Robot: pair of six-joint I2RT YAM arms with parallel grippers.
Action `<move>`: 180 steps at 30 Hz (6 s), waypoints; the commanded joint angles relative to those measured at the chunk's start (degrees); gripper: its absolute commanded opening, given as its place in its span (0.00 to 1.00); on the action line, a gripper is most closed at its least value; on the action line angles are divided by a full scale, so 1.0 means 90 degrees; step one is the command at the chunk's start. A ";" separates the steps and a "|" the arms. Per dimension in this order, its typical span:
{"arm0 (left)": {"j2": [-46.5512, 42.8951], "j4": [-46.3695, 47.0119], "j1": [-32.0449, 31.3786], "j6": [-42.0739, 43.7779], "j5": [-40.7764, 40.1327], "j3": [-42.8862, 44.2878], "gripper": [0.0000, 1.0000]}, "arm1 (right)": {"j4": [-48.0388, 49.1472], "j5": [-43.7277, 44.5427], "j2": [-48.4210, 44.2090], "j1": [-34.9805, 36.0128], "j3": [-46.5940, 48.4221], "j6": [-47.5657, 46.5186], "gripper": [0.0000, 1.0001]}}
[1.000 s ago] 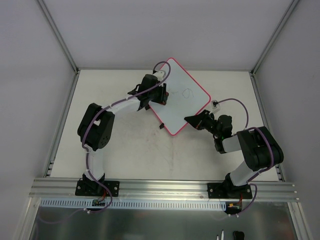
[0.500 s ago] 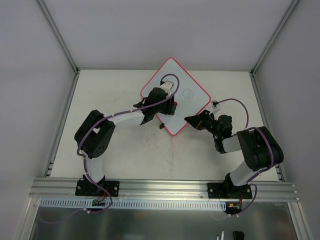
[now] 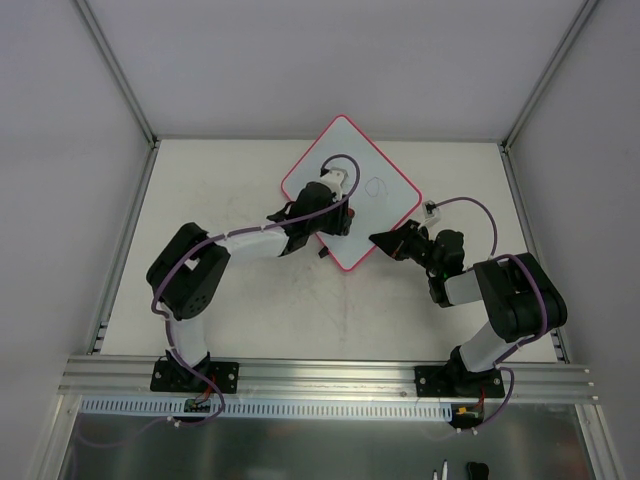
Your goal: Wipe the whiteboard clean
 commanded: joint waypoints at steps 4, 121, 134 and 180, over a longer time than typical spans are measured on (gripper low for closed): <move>0.0424 -0.0956 -0.0155 0.0447 -0.0072 0.1196 0.32 | 0.1784 -0.0425 -0.0149 0.0149 0.0245 -0.0159 0.00; 0.1831 -0.2714 0.1085 0.0868 0.1753 0.4246 0.28 | 0.1784 -0.0611 -0.0257 0.0266 0.0216 -0.0325 0.00; 0.2026 -0.2734 0.1631 0.0907 0.1578 0.4558 0.28 | 0.1784 -0.0630 -0.0296 0.0266 0.0196 -0.0364 0.00; 0.1411 -0.2236 0.1143 0.0506 0.1490 0.3339 0.24 | 0.1774 -0.0835 -0.0345 0.0334 0.0157 -0.0423 0.00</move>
